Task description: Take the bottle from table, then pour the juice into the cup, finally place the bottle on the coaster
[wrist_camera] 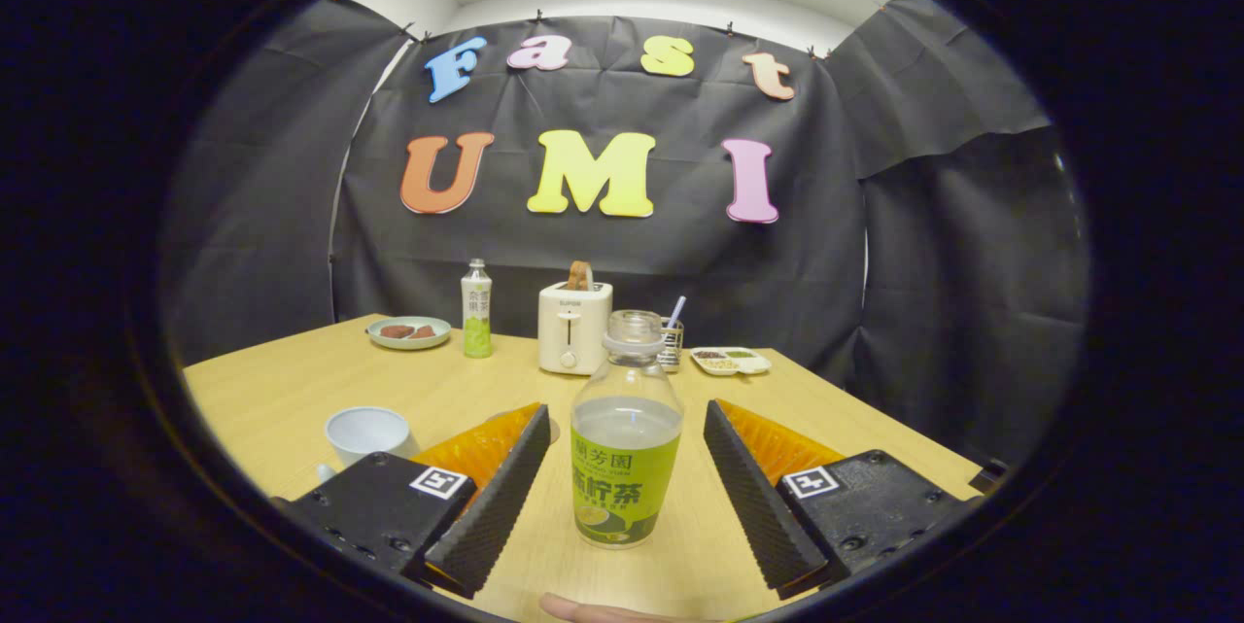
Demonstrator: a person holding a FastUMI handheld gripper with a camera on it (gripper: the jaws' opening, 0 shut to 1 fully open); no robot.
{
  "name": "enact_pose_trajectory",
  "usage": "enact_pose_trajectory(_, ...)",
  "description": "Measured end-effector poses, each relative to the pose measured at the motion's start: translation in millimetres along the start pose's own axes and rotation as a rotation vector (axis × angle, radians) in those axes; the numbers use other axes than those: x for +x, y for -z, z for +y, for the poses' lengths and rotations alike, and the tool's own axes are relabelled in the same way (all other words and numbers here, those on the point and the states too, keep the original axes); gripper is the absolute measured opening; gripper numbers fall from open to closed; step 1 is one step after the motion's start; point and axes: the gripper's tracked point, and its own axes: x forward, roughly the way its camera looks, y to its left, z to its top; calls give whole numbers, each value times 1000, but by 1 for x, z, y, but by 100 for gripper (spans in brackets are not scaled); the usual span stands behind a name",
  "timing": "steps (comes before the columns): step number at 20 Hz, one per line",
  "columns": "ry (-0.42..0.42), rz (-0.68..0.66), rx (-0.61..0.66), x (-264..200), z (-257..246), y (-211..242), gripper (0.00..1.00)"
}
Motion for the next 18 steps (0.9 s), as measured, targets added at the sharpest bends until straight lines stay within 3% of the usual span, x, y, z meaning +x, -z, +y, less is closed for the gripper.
enact_pose_trajectory(2, 18, 10, 15, 11, -7, 9, 100)
enact_pose_trajectory(6, -30, 66, 47, 26, 2, 24, 100)
enact_pose_trajectory(11, -29, 11, 44, 30, -1, 16, 100)
enact_pose_trajectory(13, -25, 25, 37, 28, 0, 18, 81)
enact_pose_trajectory(18, 2, -34, -11, 9, -2, -17, 79)
